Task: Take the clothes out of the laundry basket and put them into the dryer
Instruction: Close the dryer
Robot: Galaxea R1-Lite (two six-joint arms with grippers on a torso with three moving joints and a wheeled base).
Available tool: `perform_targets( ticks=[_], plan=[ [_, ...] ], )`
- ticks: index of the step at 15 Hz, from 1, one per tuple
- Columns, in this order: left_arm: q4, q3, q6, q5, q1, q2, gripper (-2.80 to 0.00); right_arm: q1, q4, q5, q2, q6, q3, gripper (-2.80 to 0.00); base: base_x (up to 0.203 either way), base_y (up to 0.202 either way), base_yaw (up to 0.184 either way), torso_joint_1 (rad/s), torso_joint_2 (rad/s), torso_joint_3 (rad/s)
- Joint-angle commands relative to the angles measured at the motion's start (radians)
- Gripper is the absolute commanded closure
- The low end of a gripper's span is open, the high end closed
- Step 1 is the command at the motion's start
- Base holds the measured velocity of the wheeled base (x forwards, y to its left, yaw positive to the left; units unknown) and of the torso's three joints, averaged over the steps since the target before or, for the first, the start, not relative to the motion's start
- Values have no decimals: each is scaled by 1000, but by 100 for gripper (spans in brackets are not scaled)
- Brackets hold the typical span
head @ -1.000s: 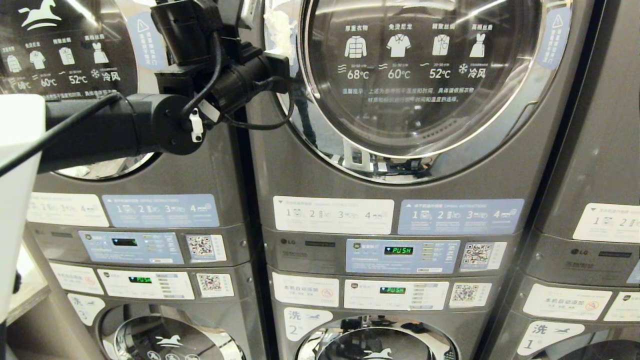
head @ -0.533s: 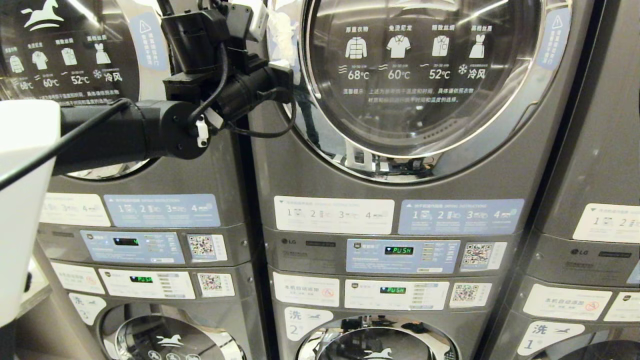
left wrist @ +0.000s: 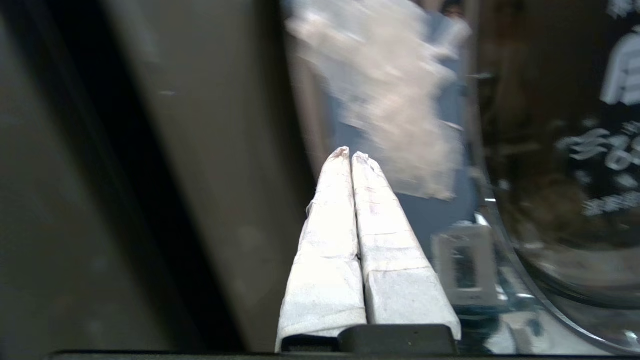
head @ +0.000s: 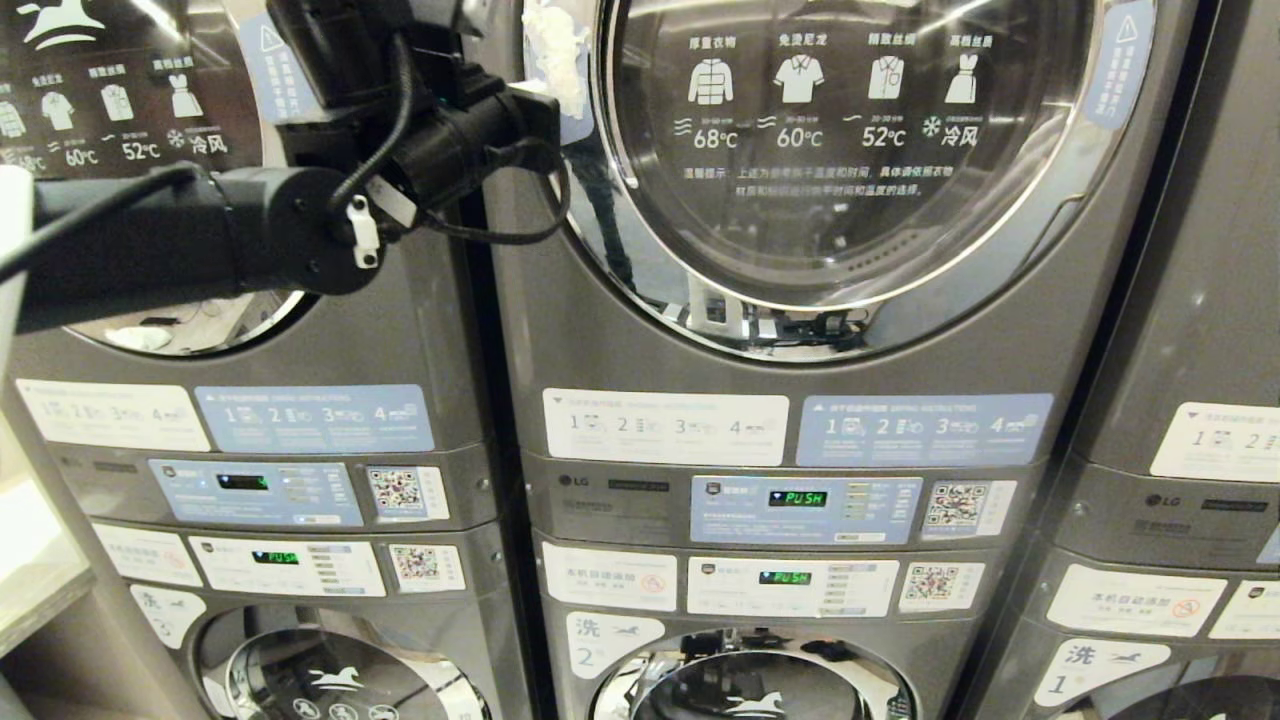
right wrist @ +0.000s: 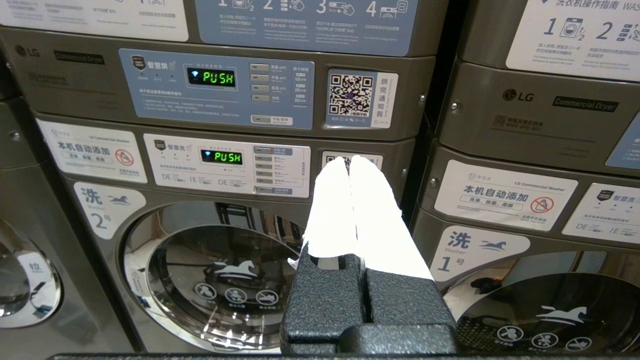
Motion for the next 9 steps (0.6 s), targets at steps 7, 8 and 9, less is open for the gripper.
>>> perform_targets(
  ticks=[7,8,9],
  plan=[
    [6,493,32,38,-8,-505,0,0,0,0,0,0,-2,0,0,0,0,-2,8,4],
    [21,608,33,40,-8,-584,0,0,0,0,0,1,-2,0,0,0,0,0,0,0],
    [44,734,31,42,-8,-667,0,0,0,0,0,1,-2,0,0,0,0,0,0,0]
  ],
)
